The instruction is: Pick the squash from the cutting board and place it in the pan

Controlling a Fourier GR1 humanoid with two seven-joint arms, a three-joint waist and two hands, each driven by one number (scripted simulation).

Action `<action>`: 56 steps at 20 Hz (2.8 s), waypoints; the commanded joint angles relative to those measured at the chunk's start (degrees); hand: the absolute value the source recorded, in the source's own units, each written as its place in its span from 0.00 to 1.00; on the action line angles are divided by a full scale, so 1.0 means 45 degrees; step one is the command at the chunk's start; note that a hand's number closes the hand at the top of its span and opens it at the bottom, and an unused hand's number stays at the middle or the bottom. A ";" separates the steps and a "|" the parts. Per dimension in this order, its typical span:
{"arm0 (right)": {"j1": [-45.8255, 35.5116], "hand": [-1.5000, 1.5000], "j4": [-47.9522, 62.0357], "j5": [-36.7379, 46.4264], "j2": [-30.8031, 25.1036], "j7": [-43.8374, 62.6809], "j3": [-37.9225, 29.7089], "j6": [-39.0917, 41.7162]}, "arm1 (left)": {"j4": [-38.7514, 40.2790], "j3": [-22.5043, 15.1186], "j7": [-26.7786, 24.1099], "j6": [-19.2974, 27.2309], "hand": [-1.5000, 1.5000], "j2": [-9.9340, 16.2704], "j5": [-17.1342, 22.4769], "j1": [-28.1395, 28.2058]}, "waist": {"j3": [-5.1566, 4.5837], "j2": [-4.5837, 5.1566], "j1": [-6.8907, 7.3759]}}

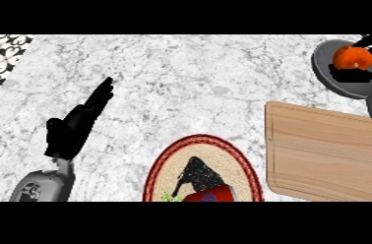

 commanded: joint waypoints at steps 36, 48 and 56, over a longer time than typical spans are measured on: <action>0.0107 0.00 0.5176 -0.5419 -0.3086 -0.5135 -0.5705 0.6757 | -0.0049 -0.0094 0.0635 0.0101 0.50 -0.0438 -0.0354 -0.0817 | 0.0091 0.0200 0.0198; 0.2413 0.00 0.4925 -0.6233 -0.2981 -0.8598 -0.6094 0.8776 | 0.0729 0.0308 -0.0578 0.0000 0.50 -0.0404 -0.0413 -0.0281 | 0.0047 0.0062 -0.0064; 0.3533 0.00 0.4732 -0.6576 -0.2389 -0.9844 -0.5883 0.8674 | 0.0412 0.0309 0.0155 0.0100 0.50 -0.0558 -0.0593 -0.0649 | 0.0027 -0.0032 -0.0208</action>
